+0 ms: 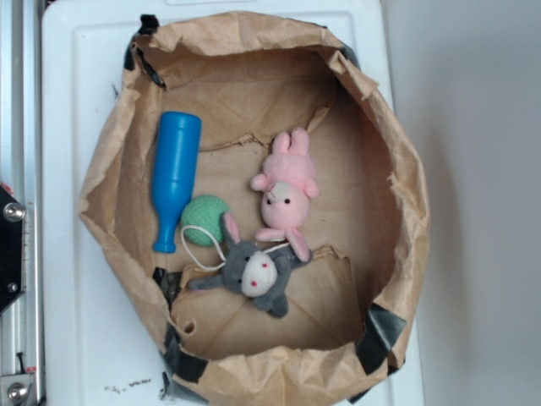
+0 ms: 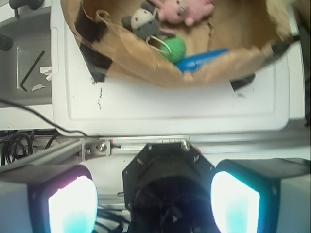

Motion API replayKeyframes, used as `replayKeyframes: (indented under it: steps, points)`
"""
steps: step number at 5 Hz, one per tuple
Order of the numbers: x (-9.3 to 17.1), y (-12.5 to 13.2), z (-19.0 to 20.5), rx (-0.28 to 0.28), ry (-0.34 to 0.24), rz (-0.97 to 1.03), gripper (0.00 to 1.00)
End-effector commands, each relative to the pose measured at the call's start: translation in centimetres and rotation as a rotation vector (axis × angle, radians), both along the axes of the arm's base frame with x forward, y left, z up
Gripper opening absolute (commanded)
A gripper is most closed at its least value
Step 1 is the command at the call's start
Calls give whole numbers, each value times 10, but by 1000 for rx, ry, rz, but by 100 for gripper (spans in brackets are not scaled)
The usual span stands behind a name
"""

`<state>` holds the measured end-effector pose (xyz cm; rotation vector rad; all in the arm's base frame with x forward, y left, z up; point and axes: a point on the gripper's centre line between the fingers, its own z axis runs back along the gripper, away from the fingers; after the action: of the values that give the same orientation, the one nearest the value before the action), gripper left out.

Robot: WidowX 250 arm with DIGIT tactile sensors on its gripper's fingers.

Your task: Grab the green ball.

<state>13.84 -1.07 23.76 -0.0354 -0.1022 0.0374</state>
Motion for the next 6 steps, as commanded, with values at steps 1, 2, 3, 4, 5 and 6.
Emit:
replayKeyframes:
  steps: [1, 2, 3, 4, 5, 6]
  points:
    - [35, 25, 6, -15, -73, -7, 100]
    - [58, 35, 1, -17, -97, -41, 100]
    - [86, 37, -12, -52, -132, -86, 100]
    - [106, 28, -31, -74, -140, -178, 100]
    - [118, 27, -61, -89, -131, -249, 100]
    - [118, 27, -61, -89, -131, -249, 100]
